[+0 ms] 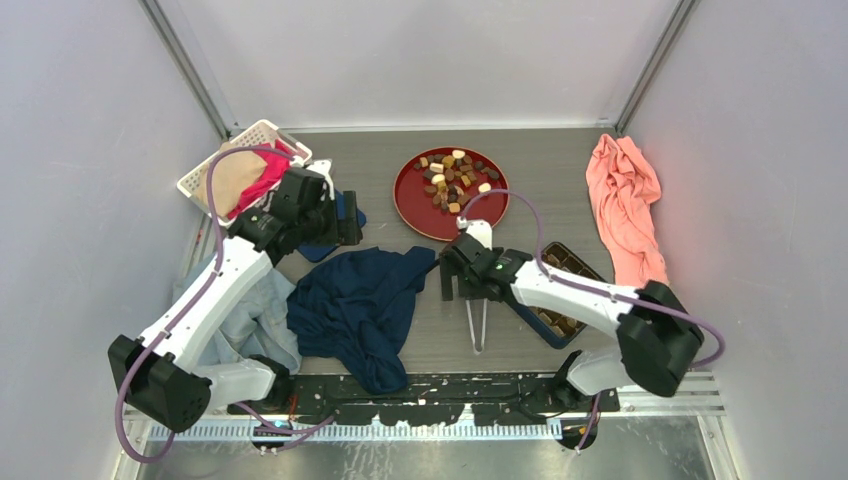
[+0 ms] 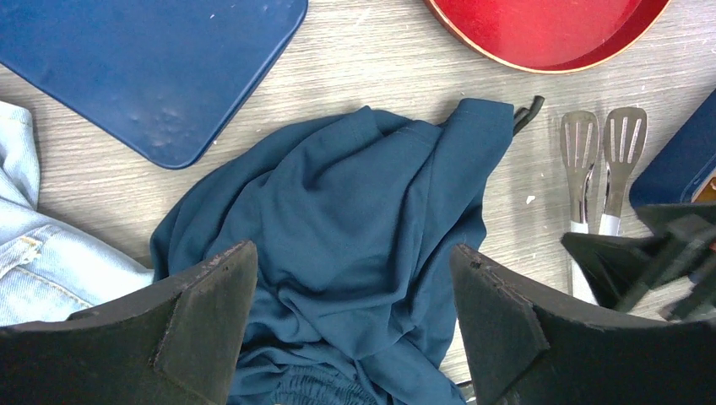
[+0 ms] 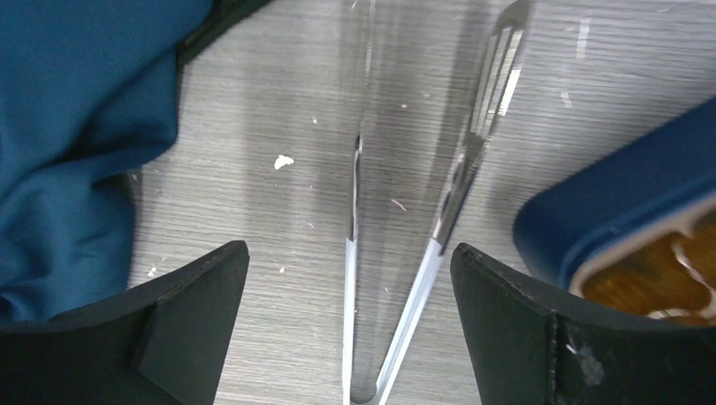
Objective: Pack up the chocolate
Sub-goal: Place the clamp at the center of the board, then pick up the clamp at the center of the board.
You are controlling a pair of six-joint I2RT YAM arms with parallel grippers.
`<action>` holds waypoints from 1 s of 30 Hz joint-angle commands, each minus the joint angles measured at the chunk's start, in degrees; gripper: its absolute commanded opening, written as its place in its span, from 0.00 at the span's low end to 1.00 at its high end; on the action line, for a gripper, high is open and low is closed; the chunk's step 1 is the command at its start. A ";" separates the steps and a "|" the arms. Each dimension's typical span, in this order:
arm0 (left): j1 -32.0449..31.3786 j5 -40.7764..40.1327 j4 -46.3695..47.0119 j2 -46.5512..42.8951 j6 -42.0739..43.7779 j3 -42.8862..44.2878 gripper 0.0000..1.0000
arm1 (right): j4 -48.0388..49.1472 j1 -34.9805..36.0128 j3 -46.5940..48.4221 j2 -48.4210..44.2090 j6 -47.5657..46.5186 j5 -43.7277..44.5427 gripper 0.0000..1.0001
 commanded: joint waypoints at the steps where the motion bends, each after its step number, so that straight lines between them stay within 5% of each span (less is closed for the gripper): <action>1: 0.18 0.96 2.79 -1.03 -0.09 -0.29 0.84 | -3.97 1.30 2.12 -7.86 7.53 10.10 0.98; 14: 0.18 1.81 3.67 -0.83 -1.07 -0.97 0.84 | 2.56 3.66 -9.53 -7.58 20.21 12.18 0.99; 30: 0.19 2.34 3.54 -0.23 -1.65 -0.99 0.84 | 6.88 3.83 -7.54 2.49 17.03 9.81 0.70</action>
